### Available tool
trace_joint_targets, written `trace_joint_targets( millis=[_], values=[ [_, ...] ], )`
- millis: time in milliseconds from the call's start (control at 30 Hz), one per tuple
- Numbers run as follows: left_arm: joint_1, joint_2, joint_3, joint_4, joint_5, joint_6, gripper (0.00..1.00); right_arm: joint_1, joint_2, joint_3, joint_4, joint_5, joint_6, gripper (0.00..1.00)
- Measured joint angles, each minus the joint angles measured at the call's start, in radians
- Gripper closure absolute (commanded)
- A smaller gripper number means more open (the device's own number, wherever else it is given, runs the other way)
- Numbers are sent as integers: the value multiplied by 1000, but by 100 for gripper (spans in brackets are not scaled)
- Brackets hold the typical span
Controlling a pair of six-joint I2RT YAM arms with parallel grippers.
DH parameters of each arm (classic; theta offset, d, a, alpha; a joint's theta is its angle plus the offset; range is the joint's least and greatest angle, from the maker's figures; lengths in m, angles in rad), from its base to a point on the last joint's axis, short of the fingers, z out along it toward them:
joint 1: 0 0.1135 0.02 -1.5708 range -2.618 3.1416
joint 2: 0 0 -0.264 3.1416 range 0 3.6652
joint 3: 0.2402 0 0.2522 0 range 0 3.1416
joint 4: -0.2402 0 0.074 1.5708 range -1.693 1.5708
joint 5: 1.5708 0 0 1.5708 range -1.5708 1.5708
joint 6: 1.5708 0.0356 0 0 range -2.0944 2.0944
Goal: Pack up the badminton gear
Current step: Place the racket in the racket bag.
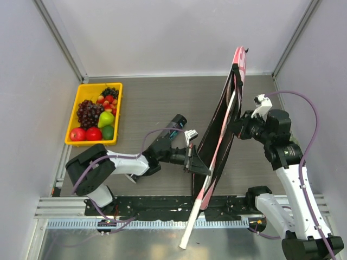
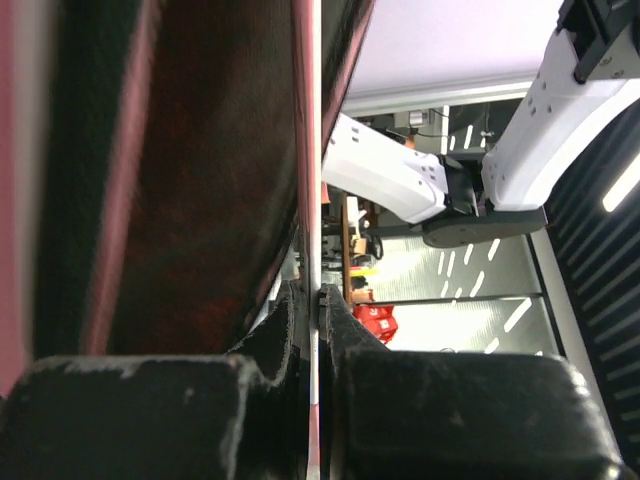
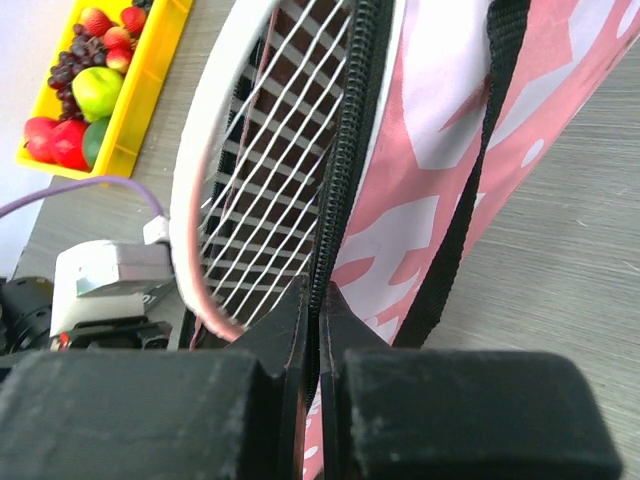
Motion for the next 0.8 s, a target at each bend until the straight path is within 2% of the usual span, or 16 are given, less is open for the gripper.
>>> trace_joint_targets(
  millis=[133, 333, 600, 800],
  values=[
    [18, -3, 95, -121, -3, 48, 100, 0, -3, -1, 10, -51, 2, 94],
    [61, 33, 243, -191, -12, 95, 100, -2, -15, -18, 39, -105, 13, 94],
    [97, 76, 370, -423, -24, 236, 100, -2, -14, -24, 44, -152, 14, 94],
    [105, 113, 395, -497, -40, 275, 100, -2, -13, -24, 40, -162, 26, 94]
  ],
)
